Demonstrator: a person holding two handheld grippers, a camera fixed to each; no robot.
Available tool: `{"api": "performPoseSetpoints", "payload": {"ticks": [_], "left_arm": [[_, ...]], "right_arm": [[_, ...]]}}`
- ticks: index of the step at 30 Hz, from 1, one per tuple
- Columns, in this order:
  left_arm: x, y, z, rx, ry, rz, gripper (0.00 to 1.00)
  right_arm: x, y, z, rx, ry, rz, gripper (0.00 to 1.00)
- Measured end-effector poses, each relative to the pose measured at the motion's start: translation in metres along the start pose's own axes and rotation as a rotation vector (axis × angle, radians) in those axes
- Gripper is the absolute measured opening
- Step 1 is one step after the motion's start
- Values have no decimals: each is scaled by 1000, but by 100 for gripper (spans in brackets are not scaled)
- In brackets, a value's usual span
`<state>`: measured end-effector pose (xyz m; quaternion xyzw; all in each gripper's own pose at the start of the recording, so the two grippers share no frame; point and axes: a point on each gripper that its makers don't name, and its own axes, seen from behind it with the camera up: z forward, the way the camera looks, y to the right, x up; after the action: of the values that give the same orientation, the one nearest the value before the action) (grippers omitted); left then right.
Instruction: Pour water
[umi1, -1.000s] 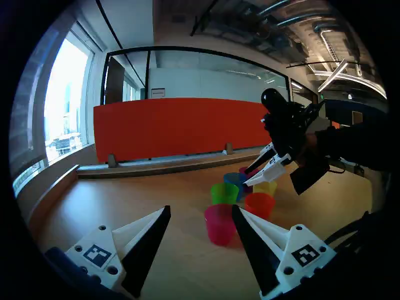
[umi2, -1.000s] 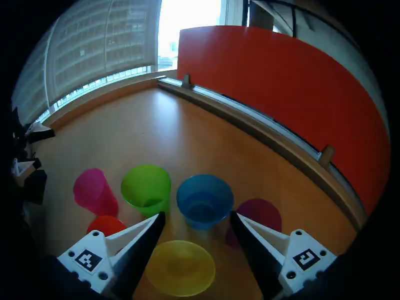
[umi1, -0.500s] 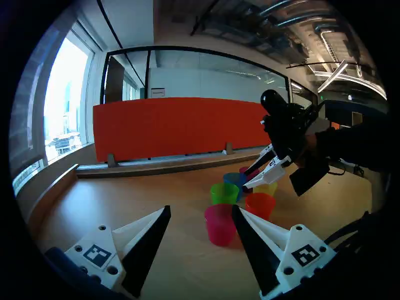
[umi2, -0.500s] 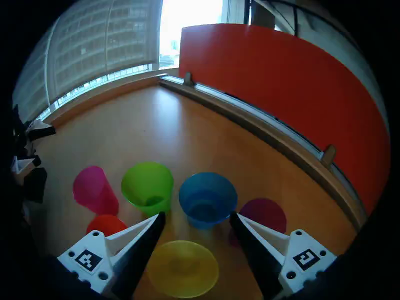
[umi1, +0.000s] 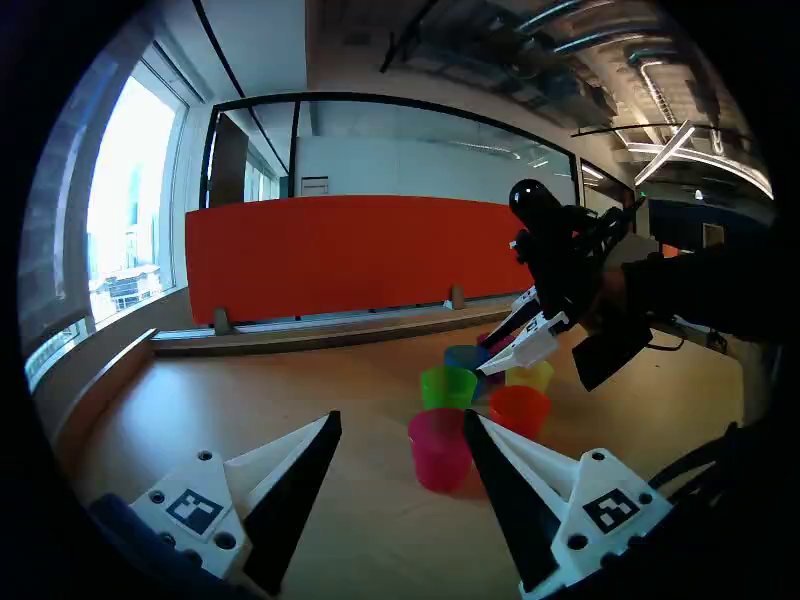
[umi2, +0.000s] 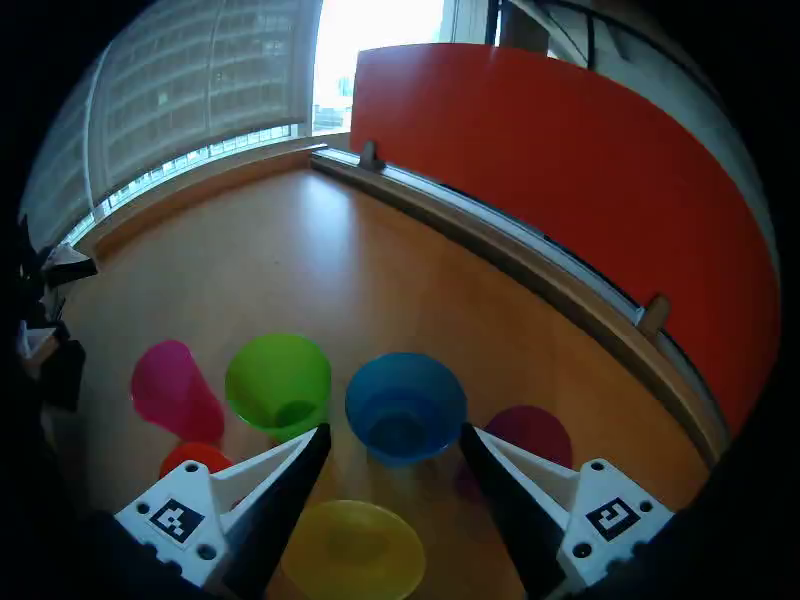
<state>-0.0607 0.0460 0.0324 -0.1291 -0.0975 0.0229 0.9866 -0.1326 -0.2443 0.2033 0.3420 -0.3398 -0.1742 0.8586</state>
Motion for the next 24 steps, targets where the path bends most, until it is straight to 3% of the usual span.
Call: {"api": "performPoseSetpoints", "payload": {"ticks": [24], "left_arm": [[1, -2, 1, -1, 7, -7, 90]], "right_arm": [[6, 11, 18, -29, -55, -31, 100]]}}
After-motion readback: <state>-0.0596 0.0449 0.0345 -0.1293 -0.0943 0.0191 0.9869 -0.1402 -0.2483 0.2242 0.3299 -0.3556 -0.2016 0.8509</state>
